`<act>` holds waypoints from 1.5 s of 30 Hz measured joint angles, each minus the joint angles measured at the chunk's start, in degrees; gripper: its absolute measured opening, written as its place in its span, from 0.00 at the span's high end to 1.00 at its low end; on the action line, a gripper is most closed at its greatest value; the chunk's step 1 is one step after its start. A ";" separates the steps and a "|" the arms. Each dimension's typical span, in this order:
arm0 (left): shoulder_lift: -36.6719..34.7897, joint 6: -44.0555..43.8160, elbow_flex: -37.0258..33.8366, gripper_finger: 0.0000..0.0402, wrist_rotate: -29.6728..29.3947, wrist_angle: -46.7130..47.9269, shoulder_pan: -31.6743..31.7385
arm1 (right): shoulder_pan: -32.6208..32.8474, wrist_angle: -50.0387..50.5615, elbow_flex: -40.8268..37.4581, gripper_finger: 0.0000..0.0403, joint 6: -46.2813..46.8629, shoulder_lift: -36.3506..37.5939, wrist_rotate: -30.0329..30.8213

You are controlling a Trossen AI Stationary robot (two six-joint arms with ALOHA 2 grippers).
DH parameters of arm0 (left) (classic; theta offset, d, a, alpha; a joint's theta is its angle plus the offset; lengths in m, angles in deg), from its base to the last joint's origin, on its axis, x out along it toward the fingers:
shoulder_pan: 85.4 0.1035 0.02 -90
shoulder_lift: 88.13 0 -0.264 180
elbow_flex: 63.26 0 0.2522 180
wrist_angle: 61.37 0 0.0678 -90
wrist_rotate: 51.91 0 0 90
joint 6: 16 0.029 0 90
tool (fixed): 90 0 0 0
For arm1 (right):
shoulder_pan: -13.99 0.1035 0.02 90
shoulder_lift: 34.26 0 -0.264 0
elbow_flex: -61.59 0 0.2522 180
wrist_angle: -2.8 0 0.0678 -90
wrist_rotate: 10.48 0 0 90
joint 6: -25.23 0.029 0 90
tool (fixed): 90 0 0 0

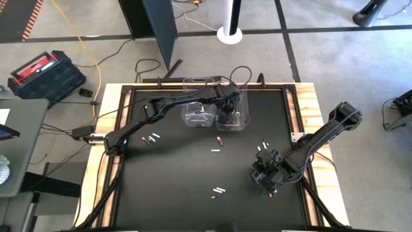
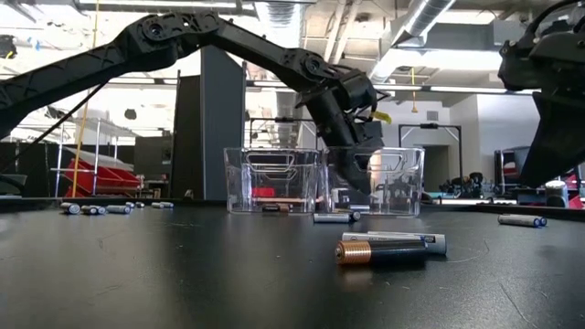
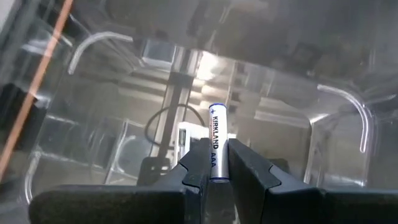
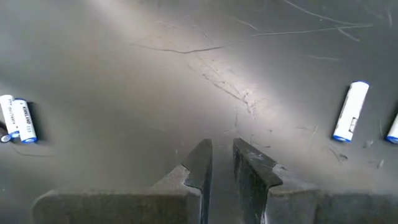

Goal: Sort batteries
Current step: Put the white battery into the right transparent bin, then put the black battery into the left transparent bin

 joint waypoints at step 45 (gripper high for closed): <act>-34.59 -2.82 -18.91 0.86 -4.54 -1.95 -6.71 | -0.15 -5.33 0.04 0.76 -5.09 0.01 3.16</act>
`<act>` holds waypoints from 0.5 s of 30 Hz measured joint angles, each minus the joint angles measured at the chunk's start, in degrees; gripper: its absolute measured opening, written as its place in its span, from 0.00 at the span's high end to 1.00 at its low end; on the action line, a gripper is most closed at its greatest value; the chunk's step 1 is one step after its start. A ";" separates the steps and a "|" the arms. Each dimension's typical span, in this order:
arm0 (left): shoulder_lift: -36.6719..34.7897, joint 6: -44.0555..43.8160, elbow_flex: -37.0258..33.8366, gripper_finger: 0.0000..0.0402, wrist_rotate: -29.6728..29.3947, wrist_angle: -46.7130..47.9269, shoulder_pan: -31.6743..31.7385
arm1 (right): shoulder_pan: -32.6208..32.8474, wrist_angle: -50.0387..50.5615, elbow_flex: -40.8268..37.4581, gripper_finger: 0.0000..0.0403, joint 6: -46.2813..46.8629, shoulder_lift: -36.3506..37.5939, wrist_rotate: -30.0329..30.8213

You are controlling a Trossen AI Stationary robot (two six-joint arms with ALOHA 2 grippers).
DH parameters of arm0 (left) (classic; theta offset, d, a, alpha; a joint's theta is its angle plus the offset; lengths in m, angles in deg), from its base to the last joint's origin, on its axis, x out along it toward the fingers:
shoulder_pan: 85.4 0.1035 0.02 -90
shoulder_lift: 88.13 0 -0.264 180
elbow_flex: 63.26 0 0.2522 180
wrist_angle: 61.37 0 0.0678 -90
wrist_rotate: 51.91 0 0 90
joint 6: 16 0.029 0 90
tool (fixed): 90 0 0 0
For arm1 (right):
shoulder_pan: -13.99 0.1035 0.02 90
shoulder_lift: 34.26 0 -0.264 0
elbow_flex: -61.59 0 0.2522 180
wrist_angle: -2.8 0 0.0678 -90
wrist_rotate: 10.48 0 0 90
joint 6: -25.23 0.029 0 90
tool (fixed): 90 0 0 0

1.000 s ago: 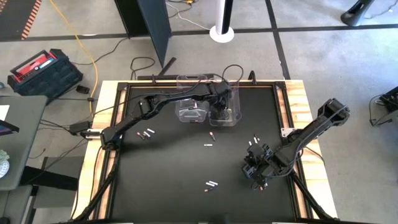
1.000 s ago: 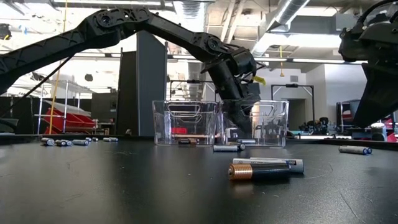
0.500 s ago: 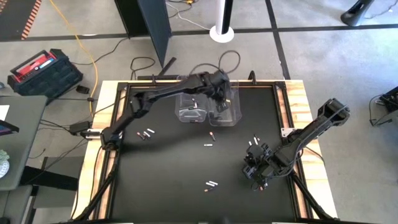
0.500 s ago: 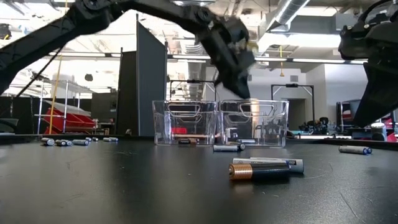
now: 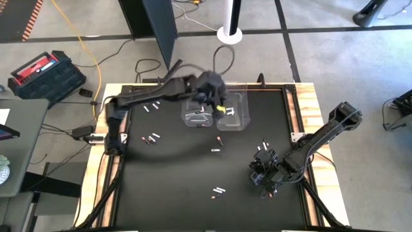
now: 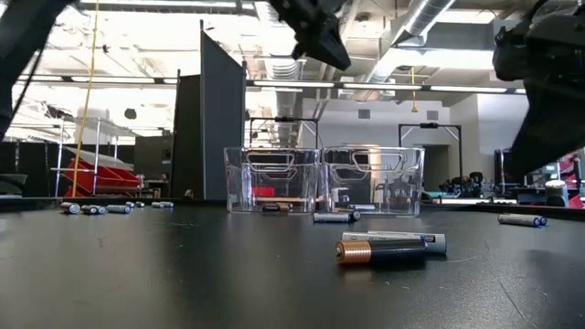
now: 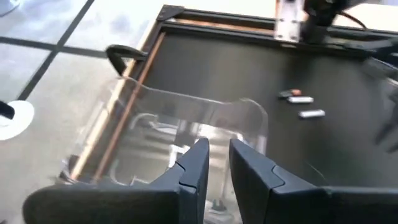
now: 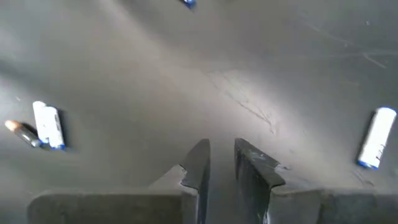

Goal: Sort batteries
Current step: Put the black battery into the left transparent bin

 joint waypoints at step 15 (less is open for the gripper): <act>-40.21 -19.94 -56.23 0.86 -16.50 -28.20 -19.30 | -1.86 -13.35 0.00 0.49 -19.13 -1.41 13.29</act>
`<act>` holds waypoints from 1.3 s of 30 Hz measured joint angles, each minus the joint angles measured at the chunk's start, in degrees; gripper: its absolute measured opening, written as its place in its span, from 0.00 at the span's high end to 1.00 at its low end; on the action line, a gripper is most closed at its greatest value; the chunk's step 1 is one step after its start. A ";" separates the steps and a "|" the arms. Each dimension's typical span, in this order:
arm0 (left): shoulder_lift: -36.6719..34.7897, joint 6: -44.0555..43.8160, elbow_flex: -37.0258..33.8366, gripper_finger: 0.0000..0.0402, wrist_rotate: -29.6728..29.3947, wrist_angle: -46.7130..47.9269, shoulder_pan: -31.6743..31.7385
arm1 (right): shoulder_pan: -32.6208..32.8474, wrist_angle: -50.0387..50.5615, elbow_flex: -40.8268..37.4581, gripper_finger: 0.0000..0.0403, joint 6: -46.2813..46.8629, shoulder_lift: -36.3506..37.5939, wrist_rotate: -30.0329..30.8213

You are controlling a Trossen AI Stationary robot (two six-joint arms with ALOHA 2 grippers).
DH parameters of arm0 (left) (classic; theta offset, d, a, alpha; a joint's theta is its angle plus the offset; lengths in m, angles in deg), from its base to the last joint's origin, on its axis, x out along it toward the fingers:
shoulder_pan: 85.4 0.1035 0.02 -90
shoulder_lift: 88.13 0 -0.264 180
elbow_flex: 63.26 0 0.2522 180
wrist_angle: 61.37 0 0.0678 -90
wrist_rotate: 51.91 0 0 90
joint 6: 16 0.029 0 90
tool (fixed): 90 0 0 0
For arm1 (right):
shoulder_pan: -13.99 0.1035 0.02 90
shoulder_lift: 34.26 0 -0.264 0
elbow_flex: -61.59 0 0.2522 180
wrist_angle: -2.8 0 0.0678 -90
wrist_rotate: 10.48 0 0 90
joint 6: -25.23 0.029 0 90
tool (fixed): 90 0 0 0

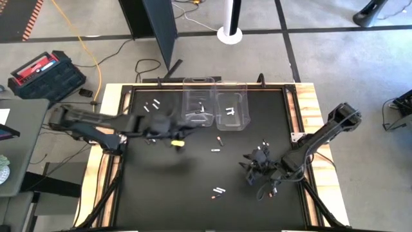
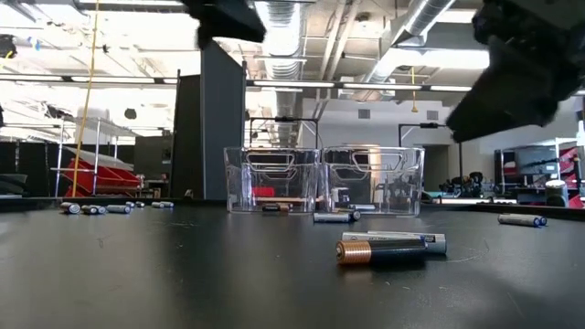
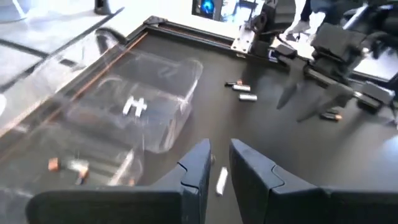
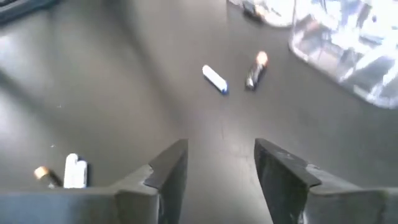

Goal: Sort batteries
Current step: Put the black battery into the left transparent bin

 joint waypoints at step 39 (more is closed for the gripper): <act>-17.41 5.07 -20.02 0.86 -5.13 19.87 -6.56 | -26.46 -38.08 2.48 0.58 -16.49 -31.11 -2.68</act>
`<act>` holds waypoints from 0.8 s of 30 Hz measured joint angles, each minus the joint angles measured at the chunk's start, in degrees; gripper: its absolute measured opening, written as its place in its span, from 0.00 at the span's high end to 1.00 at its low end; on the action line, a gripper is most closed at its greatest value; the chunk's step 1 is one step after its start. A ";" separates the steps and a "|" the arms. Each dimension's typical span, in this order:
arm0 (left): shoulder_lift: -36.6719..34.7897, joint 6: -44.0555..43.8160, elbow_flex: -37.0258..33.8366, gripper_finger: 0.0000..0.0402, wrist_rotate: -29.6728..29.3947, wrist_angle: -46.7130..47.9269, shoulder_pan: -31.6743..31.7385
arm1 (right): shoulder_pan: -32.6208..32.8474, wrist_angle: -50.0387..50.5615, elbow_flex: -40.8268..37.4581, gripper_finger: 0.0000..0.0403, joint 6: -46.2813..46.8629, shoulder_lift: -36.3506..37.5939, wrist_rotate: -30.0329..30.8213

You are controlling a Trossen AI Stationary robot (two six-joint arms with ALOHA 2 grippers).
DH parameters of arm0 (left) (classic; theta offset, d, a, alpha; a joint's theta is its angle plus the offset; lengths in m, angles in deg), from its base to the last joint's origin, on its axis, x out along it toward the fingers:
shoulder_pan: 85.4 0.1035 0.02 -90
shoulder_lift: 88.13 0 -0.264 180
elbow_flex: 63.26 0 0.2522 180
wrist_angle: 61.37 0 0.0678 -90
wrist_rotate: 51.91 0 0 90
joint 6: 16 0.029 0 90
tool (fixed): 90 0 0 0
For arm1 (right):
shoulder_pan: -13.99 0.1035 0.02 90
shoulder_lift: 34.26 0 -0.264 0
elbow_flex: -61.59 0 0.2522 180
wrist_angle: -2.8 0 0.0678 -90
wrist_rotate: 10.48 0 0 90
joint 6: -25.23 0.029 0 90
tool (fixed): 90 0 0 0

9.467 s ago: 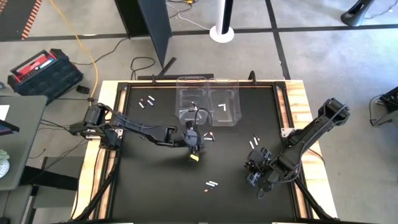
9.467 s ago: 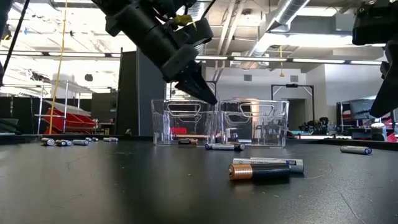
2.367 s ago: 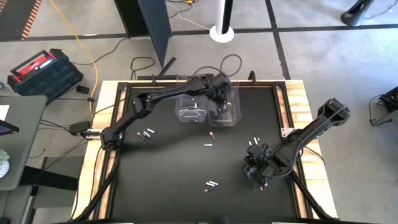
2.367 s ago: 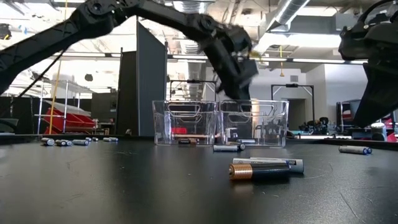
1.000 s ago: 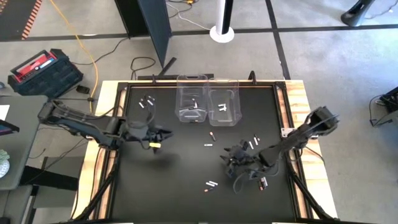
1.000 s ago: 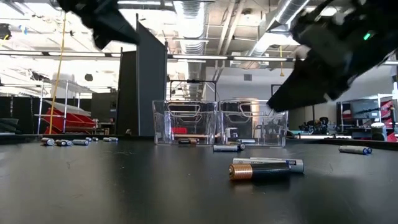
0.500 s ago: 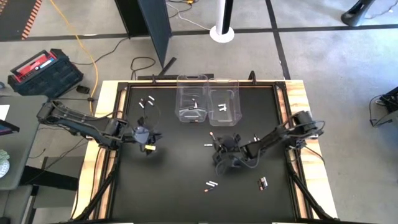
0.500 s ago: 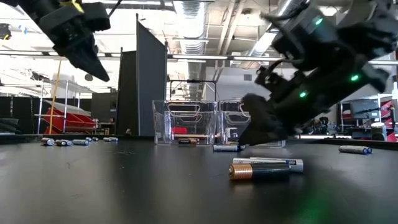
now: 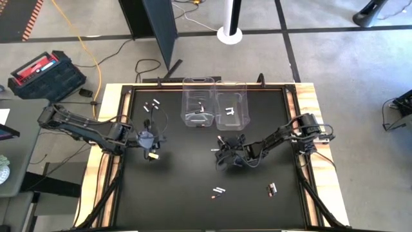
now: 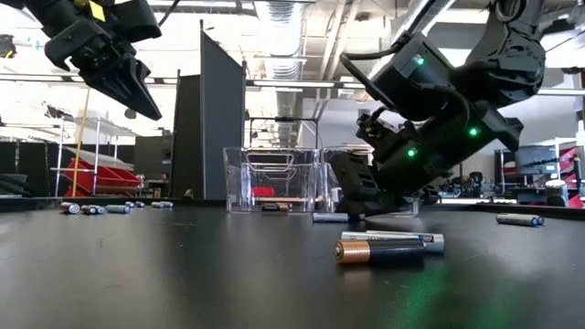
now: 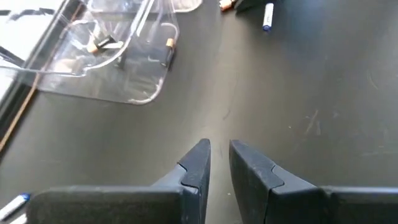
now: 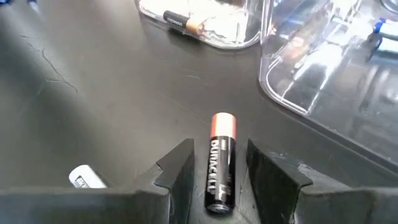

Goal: Sort batteries
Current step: Put the black battery into the left transparent bin

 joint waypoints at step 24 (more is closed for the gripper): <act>-2.86 0.24 0.04 0.86 -2.39 -0.18 2.32 | 7.62 11.29 -0.21 0.87 0.21 9.69 -4.91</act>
